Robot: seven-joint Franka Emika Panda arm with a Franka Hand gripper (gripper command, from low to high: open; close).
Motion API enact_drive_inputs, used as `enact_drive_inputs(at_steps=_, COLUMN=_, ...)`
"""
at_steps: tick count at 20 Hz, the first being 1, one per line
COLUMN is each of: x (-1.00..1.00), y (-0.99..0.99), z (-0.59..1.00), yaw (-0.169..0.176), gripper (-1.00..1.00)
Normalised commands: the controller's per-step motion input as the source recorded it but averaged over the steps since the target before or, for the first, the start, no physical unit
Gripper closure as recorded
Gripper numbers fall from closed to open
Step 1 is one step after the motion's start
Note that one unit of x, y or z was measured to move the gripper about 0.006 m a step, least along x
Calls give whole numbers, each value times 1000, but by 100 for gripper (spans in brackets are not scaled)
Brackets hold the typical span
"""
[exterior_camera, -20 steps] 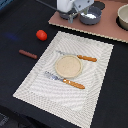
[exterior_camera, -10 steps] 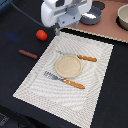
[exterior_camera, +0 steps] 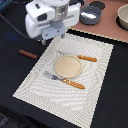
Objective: Place the fish, sausage, and tomato into the frying pan.
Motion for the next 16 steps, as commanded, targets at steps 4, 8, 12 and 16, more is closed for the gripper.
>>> enact_drive_inputs(at_steps=4, x=-1000, y=-16, z=-173, yaw=61, gripper=-100)
enact_drive_inputs(at_steps=8, x=-1000, y=0, z=-161, yaw=70, gripper=-100)
enact_drive_inputs(at_steps=12, x=-957, y=0, z=-141, yaw=90, gripper=-100)
enact_drive_inputs(at_steps=16, x=-664, y=-176, z=-148, yaw=113, gripper=-100)
